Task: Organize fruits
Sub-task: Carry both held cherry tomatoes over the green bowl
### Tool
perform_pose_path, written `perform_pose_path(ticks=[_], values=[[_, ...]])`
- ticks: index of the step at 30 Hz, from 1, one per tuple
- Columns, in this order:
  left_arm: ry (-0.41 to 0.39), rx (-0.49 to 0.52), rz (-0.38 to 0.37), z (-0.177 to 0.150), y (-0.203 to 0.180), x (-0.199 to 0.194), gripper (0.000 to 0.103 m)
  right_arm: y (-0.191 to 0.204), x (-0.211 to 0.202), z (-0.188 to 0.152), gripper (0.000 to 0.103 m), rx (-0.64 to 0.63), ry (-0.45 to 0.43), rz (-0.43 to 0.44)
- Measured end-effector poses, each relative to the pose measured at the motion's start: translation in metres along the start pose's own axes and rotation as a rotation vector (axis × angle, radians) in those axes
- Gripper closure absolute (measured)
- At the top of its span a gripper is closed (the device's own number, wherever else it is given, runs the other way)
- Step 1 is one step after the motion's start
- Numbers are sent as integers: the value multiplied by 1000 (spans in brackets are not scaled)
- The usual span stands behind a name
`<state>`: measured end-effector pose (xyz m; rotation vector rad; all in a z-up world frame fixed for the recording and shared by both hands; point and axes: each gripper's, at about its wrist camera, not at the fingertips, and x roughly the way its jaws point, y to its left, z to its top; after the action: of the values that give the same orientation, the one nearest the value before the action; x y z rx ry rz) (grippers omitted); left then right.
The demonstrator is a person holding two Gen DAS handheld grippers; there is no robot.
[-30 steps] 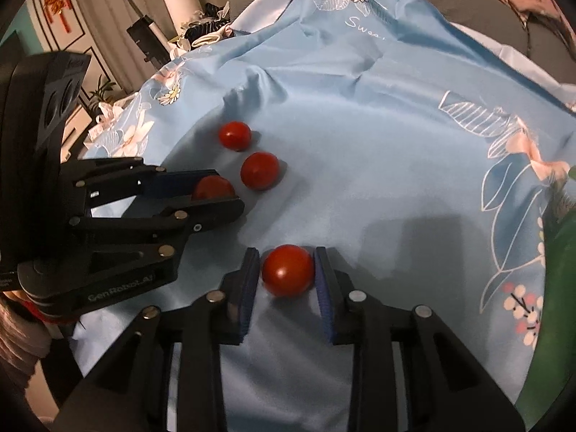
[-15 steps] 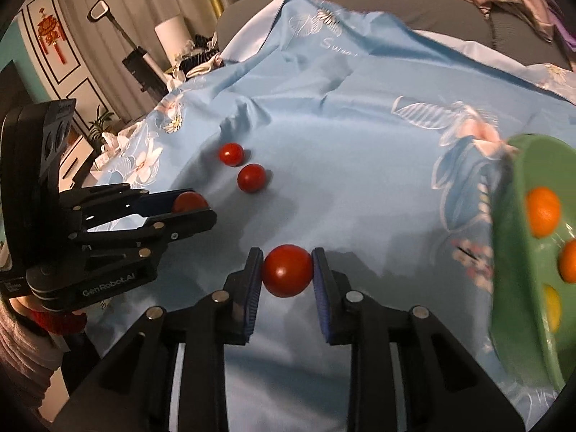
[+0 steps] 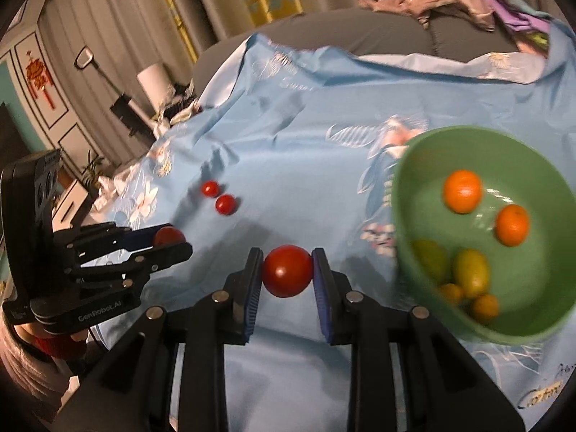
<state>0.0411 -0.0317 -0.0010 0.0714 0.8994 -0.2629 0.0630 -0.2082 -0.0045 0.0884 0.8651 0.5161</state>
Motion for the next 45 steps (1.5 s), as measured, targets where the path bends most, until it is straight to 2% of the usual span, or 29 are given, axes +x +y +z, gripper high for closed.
perform_pose_path(ticks=[8, 21, 27, 31, 45], values=[[-37, 81, -31, 21, -38, -3, 73, -41, -36, 1, 75, 86, -97, -52], [-43, 213, -103, 58, -100, 14, 73, -94, -60, -6, 75, 186, -163, -127], [-77, 262, -150, 75, -129, 23, 73, -112, -63, -9, 75, 215, -166, -163], [-65, 285, -171, 79, -144, 35, 73, -116, -63, -11, 75, 216, -166, -171], [-9, 325, -152, 75, -158, 59, 73, -123, -58, -15, 74, 218, -144, -172]])
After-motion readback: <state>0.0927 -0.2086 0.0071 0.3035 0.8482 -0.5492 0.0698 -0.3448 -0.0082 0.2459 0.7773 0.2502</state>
